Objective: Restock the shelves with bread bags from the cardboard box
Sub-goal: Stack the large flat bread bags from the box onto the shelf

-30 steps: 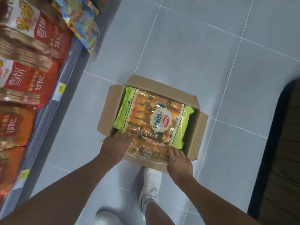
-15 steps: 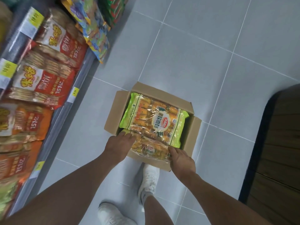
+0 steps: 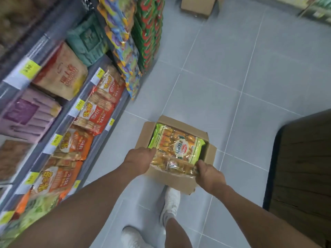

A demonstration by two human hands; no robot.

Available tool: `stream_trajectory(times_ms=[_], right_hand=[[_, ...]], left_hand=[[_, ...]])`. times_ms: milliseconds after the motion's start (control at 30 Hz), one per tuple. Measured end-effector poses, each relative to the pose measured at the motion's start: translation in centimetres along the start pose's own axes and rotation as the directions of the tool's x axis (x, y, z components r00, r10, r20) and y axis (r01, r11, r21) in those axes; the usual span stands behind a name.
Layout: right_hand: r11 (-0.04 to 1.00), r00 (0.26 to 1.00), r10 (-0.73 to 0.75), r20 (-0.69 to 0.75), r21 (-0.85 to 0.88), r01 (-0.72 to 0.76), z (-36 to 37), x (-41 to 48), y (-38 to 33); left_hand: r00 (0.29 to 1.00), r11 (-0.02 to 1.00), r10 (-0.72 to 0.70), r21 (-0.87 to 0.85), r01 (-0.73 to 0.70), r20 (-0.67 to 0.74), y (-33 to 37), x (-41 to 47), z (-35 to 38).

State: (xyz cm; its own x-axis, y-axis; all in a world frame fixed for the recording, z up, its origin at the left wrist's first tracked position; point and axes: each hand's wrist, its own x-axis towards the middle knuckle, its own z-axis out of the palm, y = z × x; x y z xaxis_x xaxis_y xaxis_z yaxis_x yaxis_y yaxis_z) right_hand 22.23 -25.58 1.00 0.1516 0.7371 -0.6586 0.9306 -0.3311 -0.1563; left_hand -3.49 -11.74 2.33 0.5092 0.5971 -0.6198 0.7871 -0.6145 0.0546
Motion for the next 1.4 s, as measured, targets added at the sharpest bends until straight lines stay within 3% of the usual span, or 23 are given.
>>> stream_trajectory(times_ms=[333,567,767,1000,1233,1400], right_hand=[[0.969,0.967,-0.214,-0.136,0.097,0.228,-18.3,-10.1,-5.5],[0.901,0.846,-0.397,-0.356,0.024,0.433,-31.4,-21.6,-12.5],[0.797,0.703,-0.524,-0.481,0.015,0.604,-40.0,-31.3,-19.2],[0.669,0.576,-0.611,-0.544,0.035,0.743,-44.8,-38.6,-26.7],[0.536,0.469,-0.639,-0.61,0.084,0.84,-46.0,-43.2,-33.3],[0.403,0.349,-0.613,-0.709,0.099,0.91,-46.2,-46.0,-37.5]], left_hand=[[0.974,0.996,0.022,-0.081,-0.041,-0.225,-5.1,-17.6,-16.5],[0.892,0.985,-0.086,-0.173,0.01,-0.443,-8.2,-32.0,-24.7],[0.755,0.903,-0.237,-0.425,-0.061,-0.611,-11.5,-44.5,-29.6],[0.615,0.836,-0.362,-0.536,-0.118,-0.7,-15.8,-55.6,-31.4],[0.526,0.797,-0.455,-0.592,-0.119,-0.718,-18.0,-63.5,-30.4],[0.458,0.724,-0.515,-0.654,-0.22,-0.725,-19.1,-66.3,-27.9]])
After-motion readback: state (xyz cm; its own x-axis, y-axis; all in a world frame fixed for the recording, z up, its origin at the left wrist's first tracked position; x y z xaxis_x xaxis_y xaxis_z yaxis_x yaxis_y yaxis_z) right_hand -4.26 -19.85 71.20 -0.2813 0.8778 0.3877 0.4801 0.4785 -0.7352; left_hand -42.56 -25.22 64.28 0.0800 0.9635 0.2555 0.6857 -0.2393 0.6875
